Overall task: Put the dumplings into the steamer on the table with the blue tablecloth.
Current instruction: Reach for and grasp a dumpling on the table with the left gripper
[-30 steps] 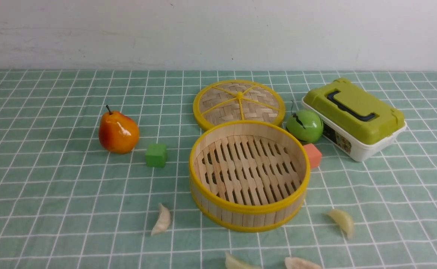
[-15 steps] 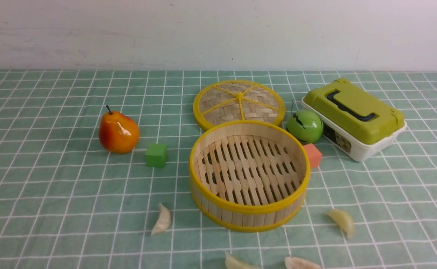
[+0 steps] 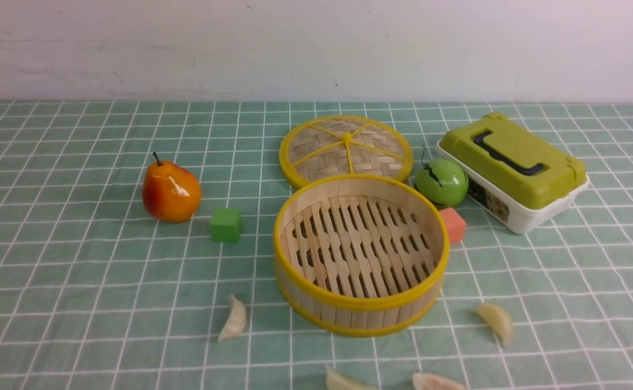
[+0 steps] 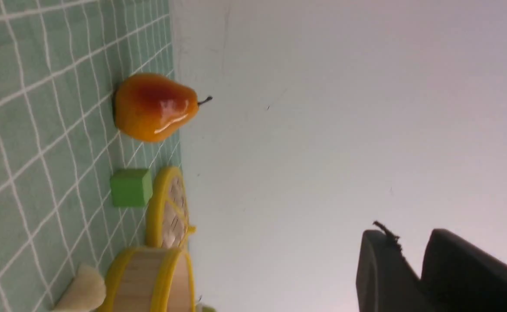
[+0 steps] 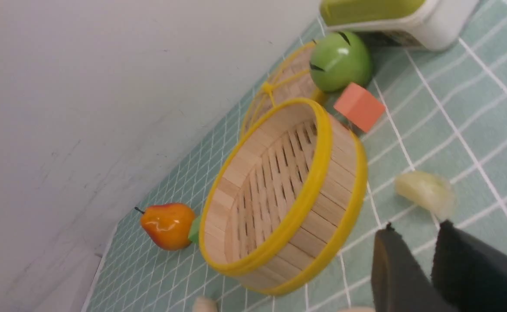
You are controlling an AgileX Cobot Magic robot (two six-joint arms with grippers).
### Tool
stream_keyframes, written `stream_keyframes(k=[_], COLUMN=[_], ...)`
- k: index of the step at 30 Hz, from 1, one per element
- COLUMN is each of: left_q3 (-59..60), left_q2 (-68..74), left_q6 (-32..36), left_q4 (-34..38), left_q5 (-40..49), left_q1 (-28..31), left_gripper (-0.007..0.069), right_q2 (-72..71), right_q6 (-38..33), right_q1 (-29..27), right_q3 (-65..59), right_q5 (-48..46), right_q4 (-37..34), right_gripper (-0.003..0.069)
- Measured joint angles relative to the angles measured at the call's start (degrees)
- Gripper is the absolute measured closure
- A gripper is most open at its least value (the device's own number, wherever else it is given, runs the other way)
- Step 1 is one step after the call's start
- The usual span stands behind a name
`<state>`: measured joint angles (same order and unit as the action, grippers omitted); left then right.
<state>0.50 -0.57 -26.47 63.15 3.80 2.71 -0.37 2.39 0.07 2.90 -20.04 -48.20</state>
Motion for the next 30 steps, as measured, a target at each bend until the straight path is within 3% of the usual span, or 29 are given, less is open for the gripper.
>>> stream_keyframes(k=[4,7,13,14,15,17,19,22,25,28,30], left_q3=[-5.9,-16.5,-34.8,-35.4,-40.1,-43.3,-45.7,-50.6,-54.6,-58.5,-61.0], left_q2=[0.0,6.7,30.8,31.6,38.6,43.9,48.1,57.7,64.8,73.0,77.8], left_q6=[8.6,19.0,21.7,21.7,21.8,21.8,21.8,21.5,17.5,12.8,11.5], left_q4=[-6.1,-19.6,-38.9,-39.4,-43.4,-46.0,-47.9,-52.7,-56.1,-58.5,-59.0], left_q5=[8.1,20.0,44.5,44.5,52.1,55.4,56.4,56.3,54.4,51.0,48.7], left_q1=[0.0,0.0,0.0,0.0,-0.4,-2.2,-5.3,-15.4,-22.0,-26.8,-28.6], left_gripper=[0.0503,0.0619,0.0638,0.0638,0.0638,0.0638,0.0638,0.0638,0.0631,0.057,0.0489], right_q2=[3.8,15.3,37.0,37.7,43.3,47.5,50.3,55.6,57.3,57.7,57.6], right_q6=[-4.8,-13.1,-25.5,-25.8,-27.8,-28.6,-28.9,-28.1,-24.4,-20.9,-19.9], right_q1=[0.0,0.0,0.2,0.2,1.8,4.4,7.6,16.1,21.2,24.4,25.0], right_q3=[5.1,14.6,31.8,32.4,36.5,39.2,40.9,42.8,42.9,42.9,42.9], right_q5=[-0.8,-5.3,-22.5,-23.2,-29.4,-32.7,-34.1,-35.3,-35.7,-35.8,-35.8], right_q4=[0.9,4.0,10.3,10.5,11.5,12.3,13.8,21.0,27.6,32.5,33.7], right_gripper=[0.0663,0.0678,0.0678,0.0678,0.0677,0.0673,0.067,0.0666,0.0664,0.0662,0.066])
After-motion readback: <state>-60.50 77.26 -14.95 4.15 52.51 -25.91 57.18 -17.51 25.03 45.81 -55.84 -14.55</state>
